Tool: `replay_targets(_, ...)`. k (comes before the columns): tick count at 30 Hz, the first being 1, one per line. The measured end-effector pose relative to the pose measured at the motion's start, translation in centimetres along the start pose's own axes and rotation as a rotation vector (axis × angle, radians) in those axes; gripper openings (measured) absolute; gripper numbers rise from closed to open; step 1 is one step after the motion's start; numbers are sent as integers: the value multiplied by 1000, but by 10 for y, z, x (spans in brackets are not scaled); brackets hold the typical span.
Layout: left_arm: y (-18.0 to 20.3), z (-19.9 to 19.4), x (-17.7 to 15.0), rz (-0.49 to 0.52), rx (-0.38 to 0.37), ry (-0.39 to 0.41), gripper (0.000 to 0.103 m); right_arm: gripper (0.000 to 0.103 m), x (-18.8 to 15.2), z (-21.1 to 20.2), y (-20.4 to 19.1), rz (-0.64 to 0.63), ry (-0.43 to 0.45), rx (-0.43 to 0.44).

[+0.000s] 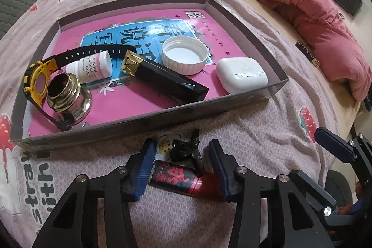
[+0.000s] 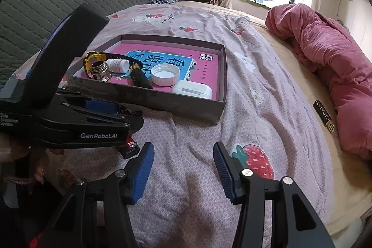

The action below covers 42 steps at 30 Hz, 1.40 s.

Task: Organize rigid objects
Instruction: 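Move the left tool to the black clip while the right tool reaches the red lighter, then close the left tool on the black clip while the right tool grasps the red lighter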

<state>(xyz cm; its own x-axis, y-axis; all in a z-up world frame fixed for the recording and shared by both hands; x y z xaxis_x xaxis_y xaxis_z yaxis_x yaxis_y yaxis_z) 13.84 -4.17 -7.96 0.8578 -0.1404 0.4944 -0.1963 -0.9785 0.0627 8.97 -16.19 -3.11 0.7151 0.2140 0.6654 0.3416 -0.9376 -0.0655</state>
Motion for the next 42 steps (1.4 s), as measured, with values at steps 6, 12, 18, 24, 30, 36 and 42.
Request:
replay_targets(6, -6, 0, -2, -10, 5, 0, 33, 52, 0, 1, -4, -13, 0, 19)
replay_targets(12, -14, -5, -7, -35, -16, 22, 27, 52, -2, 1, -22, -63, 1, 79)
replay_targets(18, -22, -12, -15, -66, -37, 30, 27, 52, -5, 10, -42, -103, -31, 148)
replay_targets(24, -37, -25, -25, -94, -37, 39, 26, 52, -6, 24, -62, -174, -47, 136)
replay_targets(30, -50, -35, -33, -120, -29, 47, 26, 52, -8, 36, -73, -222, -59, 124)
replay_targets(36, -58, -41, -40, -127, -20, 47, 26, 52, -7, 55, -79, -262, -90, 116)
replay_targets(42, -62, -40, -41, -146, -28, 50, 26, 53, -2, 75, -82, -258, -122, 126)
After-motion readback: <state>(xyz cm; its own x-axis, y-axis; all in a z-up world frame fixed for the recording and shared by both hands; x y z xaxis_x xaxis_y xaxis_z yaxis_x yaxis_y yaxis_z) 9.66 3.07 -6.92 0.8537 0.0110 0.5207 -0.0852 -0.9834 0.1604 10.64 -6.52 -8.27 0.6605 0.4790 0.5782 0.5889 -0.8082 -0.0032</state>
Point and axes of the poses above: each gripper's, at about its wrist camera, not at the fingertips, and z roughly the way its jaws point, y to its right, x to its top, the point moved 3 cm from there along z, roughly the way its jaws point, and after that the axes turned 14 degrees about z, right-handed, at the moved point
